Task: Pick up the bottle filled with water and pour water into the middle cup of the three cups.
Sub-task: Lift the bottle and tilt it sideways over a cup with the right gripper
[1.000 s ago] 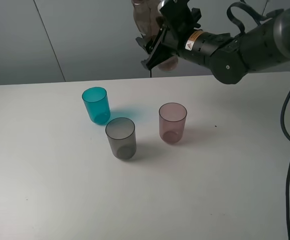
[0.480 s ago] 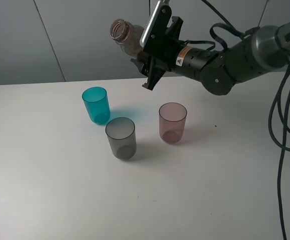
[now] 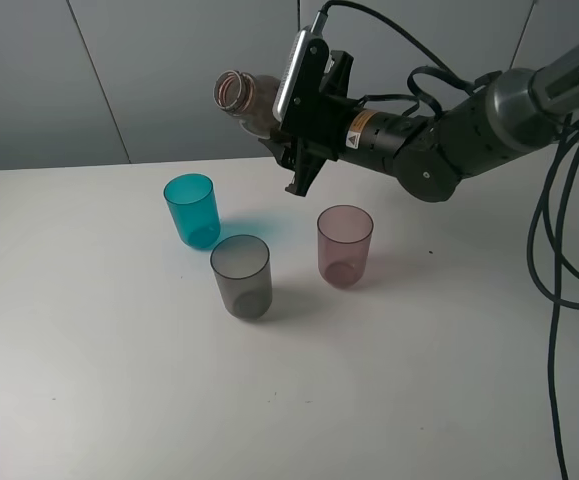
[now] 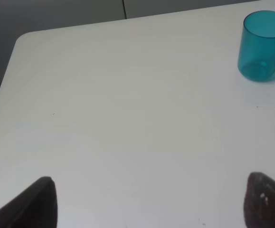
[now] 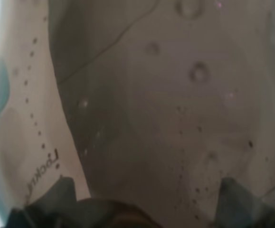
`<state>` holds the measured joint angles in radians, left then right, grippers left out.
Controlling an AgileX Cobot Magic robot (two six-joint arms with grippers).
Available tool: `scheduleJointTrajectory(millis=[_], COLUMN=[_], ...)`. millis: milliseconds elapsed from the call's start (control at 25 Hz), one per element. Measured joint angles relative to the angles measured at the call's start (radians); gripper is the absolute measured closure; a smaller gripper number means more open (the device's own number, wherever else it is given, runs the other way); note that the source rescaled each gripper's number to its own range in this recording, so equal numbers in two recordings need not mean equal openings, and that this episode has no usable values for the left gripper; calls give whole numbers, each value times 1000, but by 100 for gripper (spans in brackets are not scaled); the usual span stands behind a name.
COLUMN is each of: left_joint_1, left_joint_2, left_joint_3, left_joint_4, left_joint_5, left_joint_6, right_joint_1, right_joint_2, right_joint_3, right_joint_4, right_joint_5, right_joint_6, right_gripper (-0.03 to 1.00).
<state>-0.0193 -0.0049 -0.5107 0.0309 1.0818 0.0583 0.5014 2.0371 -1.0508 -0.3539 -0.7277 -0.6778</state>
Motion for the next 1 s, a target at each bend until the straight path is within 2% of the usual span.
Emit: scheduleJointTrajectory(millis=[200, 440, 840, 1000], left_joint_1=[0, 0, 0, 0], left_joint_2=[0, 0, 0, 0], left_joint_3=[0, 0, 0, 0], left_joint_4=[0, 0, 0, 0], left_joint_5=[0, 0, 0, 0], left_joint_6=[0, 0, 0, 0], right_joint_1=[5, 7, 7, 2], right_joint_2=[18, 75, 90, 90], right_joint_3=[-20, -63, -73, -73], right_joint_4=[-18, -84, -152, -187], right_joint_5=[-7, -8, -17, -31], right_joint_6=[49, 54, -125, -148], right_gripper=[97, 97, 97, 97])
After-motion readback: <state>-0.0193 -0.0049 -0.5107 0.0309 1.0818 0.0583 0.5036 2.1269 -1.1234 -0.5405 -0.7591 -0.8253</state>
